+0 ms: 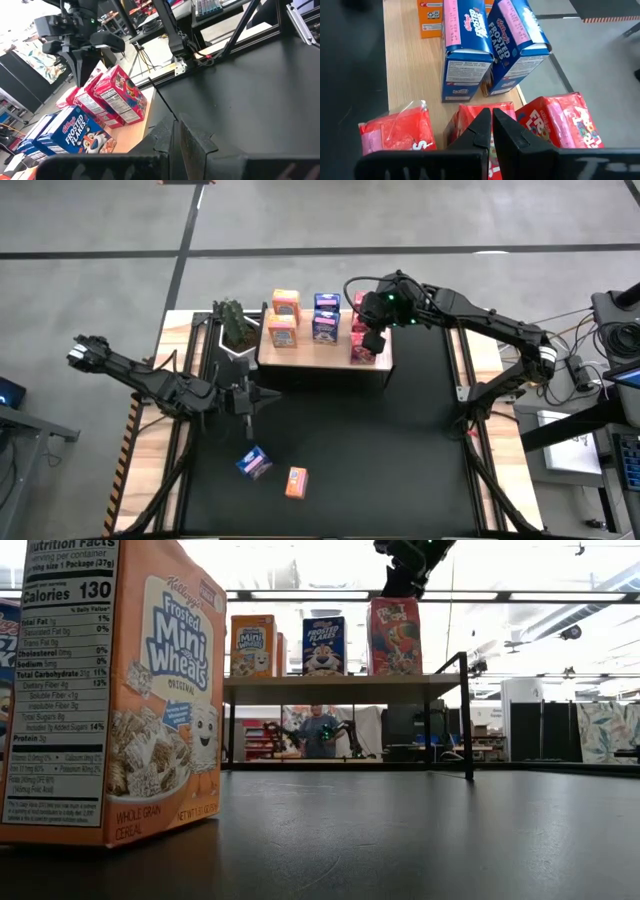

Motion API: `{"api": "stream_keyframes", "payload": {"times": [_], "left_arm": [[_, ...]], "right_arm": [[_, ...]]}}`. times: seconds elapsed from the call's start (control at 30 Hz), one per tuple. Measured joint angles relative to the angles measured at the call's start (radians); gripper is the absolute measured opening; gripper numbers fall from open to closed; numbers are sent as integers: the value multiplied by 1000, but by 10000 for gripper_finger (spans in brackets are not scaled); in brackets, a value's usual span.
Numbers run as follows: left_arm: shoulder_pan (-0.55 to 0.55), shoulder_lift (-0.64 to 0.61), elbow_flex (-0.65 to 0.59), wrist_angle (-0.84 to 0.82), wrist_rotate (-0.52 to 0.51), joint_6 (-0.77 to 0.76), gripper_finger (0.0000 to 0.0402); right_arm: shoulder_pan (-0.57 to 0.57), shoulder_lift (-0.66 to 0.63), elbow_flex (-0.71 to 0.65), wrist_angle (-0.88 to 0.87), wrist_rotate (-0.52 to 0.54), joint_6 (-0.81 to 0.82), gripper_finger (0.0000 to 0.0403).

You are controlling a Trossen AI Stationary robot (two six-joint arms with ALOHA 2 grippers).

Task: Stack cereal on shelf
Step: Put the red cereal box on the shelf aligned with the other red cereal boxes, then put the blue cereal box on the shelf aligned with the other blue cereal boxes

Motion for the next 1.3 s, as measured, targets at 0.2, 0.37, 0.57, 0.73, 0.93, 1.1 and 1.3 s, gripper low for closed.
{"api": "stream_keyframes", "payload": {"times": [0.2,0.37,0.57,0.73,0.93,1.1,1.3], "left_arm": [[0,0,0,-7,0,-24,11],[0,0,0,-52,0,-157,11],[0,2,4,-136,2,-451,11],[-2,18,57,-284,74,-724,17],[-8,101,168,-451,275,-1007,38],[-51,217,254,-622,451,-1232,69],[-131,371,355,-840,592,-1555,140]], "right_arm": [[31,-46,8,13,-6,2,8],[129,-103,-40,56,-8,23,8],[281,-160,-193,227,-6,16,8],[369,-193,-325,376,1,6,8],[432,-212,-434,494,2,-11,8],[452,-228,-480,537,3,-42,8],[452,-228,-517,597,3,-99,9]]}}
